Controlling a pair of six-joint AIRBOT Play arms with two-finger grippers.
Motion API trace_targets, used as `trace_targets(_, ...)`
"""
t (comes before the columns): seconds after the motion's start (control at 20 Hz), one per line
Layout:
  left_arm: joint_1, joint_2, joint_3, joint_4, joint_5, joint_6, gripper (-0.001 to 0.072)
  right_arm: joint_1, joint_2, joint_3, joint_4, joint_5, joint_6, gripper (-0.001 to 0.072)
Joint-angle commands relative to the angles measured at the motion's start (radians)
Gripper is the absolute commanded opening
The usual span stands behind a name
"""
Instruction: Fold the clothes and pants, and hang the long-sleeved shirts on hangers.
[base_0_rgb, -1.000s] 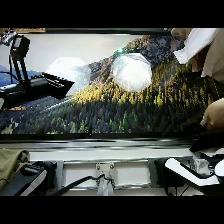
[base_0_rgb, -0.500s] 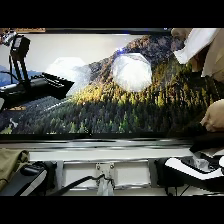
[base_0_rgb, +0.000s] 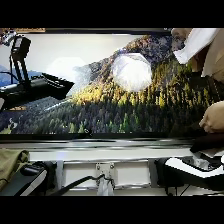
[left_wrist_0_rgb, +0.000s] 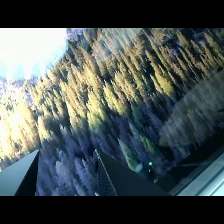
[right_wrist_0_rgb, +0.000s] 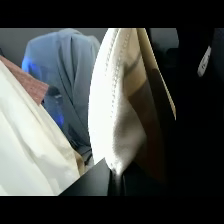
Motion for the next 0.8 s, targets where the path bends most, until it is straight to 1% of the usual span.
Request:
trace_targets(0.0,-0.001,0.0,0.0,0.0,-0.027,0.0,0.0341,-0.005,0.002,0.001,0.005,0.061,-0.01,0.0023)
trace_targets(0.2,-0.001,0.0,0.0,-0.004,-0.031,0.0,0.0341,-0.054,0.016,0.001,-0.02,0.173,-0.013,0.0024)
trace_targets(0.3,-0.001,0.0,0.0,-0.004,-0.031,0.0,0.0341,-0.114,0.038,0.001,-0.018,0.178,-0.011,0.0025)
trace_targets(0.4,-0.001,0.0,0.0,-0.004,-0.031,0.0,0.0341,-0.173,0.06,0.001,0.031,0.134,-0.011,0.0042)
trace_targets(0.45,-0.001,0.0,0.0,-0.004,-0.031,0.0,0.0341,-0.195,0.067,0.001,0.073,0.099,-0.011,0.0139)
trace_targets(0.55,-0.001,0.0,0.0,-0.004,-0.031,0.0,0.0341,-0.215,0.077,0.002,0.153,0.027,-0.016,0.0282)
trace_targets(0.6,-0.001,0.0,0.0,-0.004,-0.031,0.0,0.0341,-0.215,0.082,0.002,0.18,-0.003,-0.016,0.0386)
trace_targets(0.65,-0.001,0.0,0.0,-0.005,-0.031,0.0,0.0341,-0.214,0.085,0.002,0.219,-0.037,-0.016,0.047)
trace_targets(0.7,-0.001,0.0,0.0,-0.005,-0.031,0.0,0.0341,-0.214,0.09,0.002,0.254,-0.074,-0.016,0.0548)
trace_targets(0.75,-0.001,0.0,0.0,-0.005,-0.031,0.0,0.0341,-0.214,0.098,0.002,0.283,-0.11,-0.016,0.0599)
